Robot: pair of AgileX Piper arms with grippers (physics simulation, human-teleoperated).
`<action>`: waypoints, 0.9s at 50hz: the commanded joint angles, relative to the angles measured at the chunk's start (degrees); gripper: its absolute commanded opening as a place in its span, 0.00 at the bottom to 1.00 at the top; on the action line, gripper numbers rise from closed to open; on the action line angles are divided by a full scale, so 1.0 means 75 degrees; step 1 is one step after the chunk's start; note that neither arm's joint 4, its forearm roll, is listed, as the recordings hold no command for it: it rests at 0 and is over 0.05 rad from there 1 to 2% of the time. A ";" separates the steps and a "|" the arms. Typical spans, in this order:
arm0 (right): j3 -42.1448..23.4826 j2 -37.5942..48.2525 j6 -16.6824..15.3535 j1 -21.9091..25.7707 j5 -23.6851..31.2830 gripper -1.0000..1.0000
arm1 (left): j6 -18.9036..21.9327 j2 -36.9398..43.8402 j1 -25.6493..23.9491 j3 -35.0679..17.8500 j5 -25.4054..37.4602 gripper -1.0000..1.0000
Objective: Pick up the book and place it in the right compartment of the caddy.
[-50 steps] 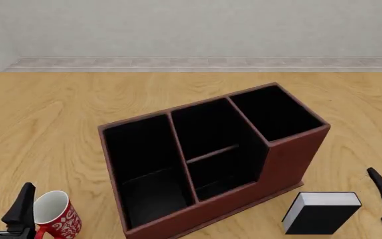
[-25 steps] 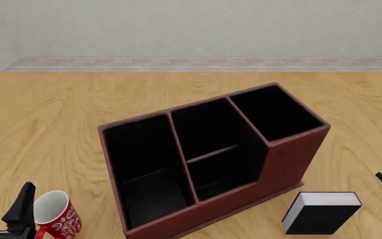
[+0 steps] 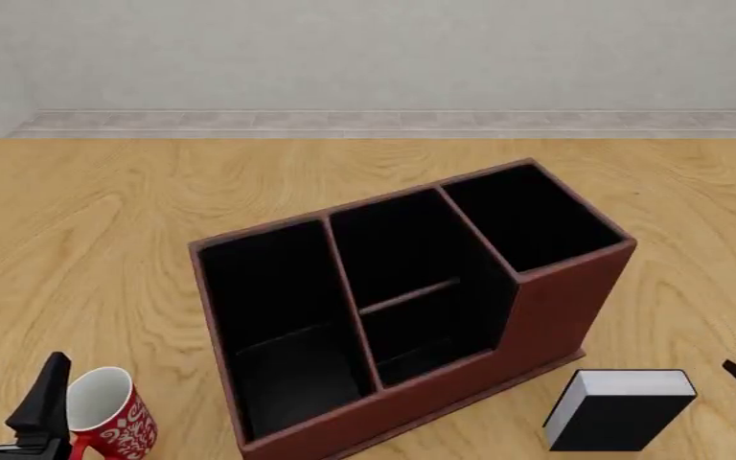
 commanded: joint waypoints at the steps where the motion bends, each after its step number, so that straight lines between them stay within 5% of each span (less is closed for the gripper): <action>1: -0.0108 0.0389 -0.0217 0.0138 0.0272 1.00 | 0.0023 0.0031 -0.0012 0.0001 0.0010 1.00; 11: 0.0230 0.0672 -0.0783 -0.0255 0.0255 1.00 | 0.0003 -0.0005 0.0024 -0.0008 0.0054 1.00; 14: 0.0007 0.0911 -0.0557 -0.0151 0.0296 1.00 | 0.0026 -0.0008 0.0032 -0.0005 0.0070 1.00; 27: 0.0102 0.1350 -0.0989 -0.0553 0.0226 1.00 | 0.0033 0.0001 0.0037 0.0003 0.0091 1.00; 30: 0.0452 0.1267 -0.1441 -0.0892 0.0173 1.00 | 0.0035 0.0031 0.0033 0.0008 0.0080 1.00; 42: 0.0827 0.1330 -0.2031 -0.1308 -0.0111 1.00 | 0.0029 0.0028 0.0031 0.0014 0.0110 1.00; 45: 0.0953 0.1370 -0.1899 -0.1162 -0.0114 1.00 | 0.0022 0.0021 0.0027 0.0015 0.0133 1.00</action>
